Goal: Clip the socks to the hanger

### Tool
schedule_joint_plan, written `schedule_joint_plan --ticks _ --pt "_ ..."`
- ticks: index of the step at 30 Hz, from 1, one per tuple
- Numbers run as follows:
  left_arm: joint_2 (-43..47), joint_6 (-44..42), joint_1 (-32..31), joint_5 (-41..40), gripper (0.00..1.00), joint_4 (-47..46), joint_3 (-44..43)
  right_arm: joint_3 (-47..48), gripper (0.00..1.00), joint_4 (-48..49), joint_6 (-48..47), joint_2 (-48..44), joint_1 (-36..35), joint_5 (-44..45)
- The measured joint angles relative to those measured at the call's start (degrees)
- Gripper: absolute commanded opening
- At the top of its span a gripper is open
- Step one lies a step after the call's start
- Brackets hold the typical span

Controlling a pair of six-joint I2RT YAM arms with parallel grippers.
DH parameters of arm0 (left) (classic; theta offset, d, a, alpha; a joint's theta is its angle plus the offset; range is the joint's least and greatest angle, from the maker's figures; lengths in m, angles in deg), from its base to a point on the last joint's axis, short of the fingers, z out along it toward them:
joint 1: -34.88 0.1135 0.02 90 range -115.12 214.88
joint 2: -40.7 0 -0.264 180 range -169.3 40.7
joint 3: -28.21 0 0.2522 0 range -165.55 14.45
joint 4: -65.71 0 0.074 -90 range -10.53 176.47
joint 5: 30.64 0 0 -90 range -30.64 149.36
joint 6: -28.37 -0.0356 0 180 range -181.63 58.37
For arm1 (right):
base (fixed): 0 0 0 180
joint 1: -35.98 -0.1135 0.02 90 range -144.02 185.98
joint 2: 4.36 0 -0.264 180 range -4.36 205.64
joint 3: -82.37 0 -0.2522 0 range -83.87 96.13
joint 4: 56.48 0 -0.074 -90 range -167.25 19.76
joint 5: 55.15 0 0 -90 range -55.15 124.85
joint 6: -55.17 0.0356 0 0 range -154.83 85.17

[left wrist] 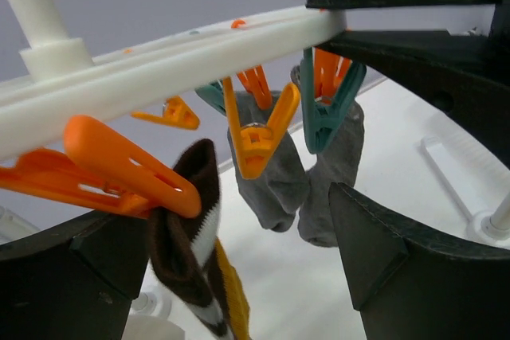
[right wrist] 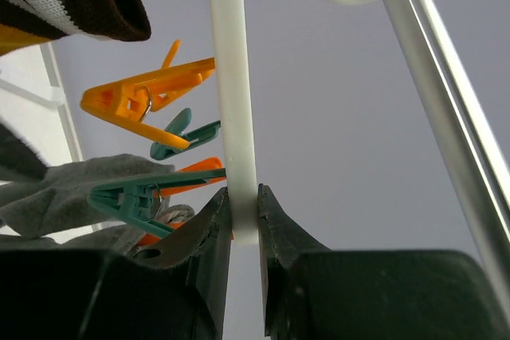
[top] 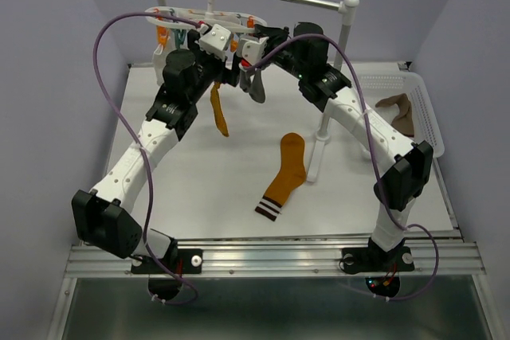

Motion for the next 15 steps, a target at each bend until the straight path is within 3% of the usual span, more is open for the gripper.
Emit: schedule_joint_plan --ticks 15 --pt "10.19 -2.12 -1.6 -5.31 0.99 0.22 6.47 0.74 0.01 -1.42 1.31 0.09 0.02 1.38"
